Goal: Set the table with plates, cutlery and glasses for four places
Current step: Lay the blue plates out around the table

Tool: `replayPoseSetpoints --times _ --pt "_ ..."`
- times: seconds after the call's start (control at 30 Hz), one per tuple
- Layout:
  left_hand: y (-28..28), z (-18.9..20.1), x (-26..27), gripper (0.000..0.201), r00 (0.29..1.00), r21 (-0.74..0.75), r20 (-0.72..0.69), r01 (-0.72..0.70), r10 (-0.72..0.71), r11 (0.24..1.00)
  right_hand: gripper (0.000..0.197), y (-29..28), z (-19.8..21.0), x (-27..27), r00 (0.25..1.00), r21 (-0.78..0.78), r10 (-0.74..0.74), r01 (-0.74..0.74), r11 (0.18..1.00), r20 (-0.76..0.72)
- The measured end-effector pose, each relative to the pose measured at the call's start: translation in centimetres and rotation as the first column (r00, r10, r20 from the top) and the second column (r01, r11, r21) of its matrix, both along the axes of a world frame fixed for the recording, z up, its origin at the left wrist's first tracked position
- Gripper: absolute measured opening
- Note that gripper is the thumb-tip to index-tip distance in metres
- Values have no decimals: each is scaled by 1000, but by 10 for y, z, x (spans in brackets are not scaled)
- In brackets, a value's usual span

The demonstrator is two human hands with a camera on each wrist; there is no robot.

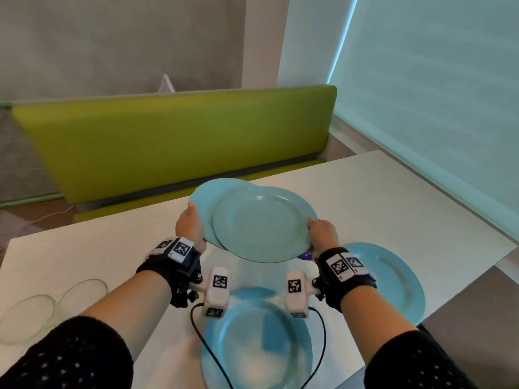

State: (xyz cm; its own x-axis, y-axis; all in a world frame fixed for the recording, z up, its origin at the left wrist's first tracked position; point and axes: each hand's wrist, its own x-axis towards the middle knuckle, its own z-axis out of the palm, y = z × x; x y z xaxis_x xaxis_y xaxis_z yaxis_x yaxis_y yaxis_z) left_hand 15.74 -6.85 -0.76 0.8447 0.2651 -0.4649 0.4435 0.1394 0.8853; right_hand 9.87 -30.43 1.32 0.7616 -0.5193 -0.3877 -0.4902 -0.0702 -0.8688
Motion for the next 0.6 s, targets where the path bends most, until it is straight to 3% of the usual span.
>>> replayPoseSetpoints --times 0.13,0.33,0.6 --pt "51 8 22 55 994 67 17 -108 107 992 46 13 -17 18 999 30 -2 4 1000 -46" --pt "122 11 48 55 941 145 63 -340 334 929 41 47 -34 27 992 160 -106 116 980 -72" --pt "165 -9 67 55 906 117 95 -423 413 899 39 103 -69 46 983 192 -69 101 976 -167"
